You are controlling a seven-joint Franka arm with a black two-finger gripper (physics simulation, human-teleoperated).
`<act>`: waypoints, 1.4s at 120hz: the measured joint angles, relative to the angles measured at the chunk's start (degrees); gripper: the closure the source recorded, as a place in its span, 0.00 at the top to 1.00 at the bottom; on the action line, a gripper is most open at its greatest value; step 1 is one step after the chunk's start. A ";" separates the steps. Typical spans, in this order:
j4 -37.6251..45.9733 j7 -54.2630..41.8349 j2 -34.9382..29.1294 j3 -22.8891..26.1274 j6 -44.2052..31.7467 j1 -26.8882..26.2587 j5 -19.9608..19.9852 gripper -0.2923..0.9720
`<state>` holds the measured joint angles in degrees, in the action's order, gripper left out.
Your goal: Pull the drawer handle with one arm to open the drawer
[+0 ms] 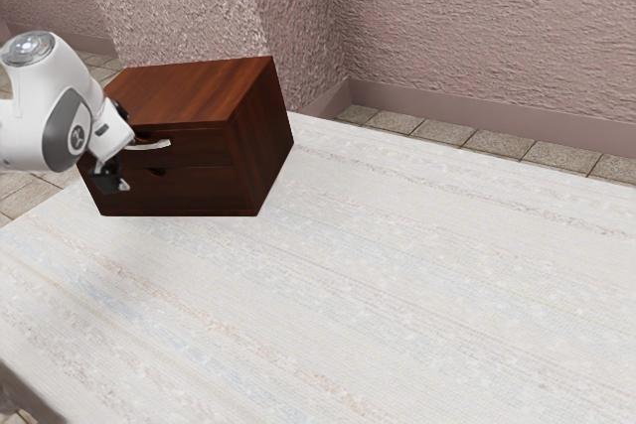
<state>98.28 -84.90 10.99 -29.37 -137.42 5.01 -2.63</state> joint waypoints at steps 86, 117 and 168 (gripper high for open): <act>0.25 -4.17 -0.23 1.77 0.62 1.09 4.60 0.76; 7.19 -4.93 -6.71 1.66 0.98 -0.78 4.44 0.75; 14.85 -6.16 -15.17 0.58 3.85 -1.50 3.24 0.77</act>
<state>113.13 -91.06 -4.18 -28.79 -133.57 3.52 0.61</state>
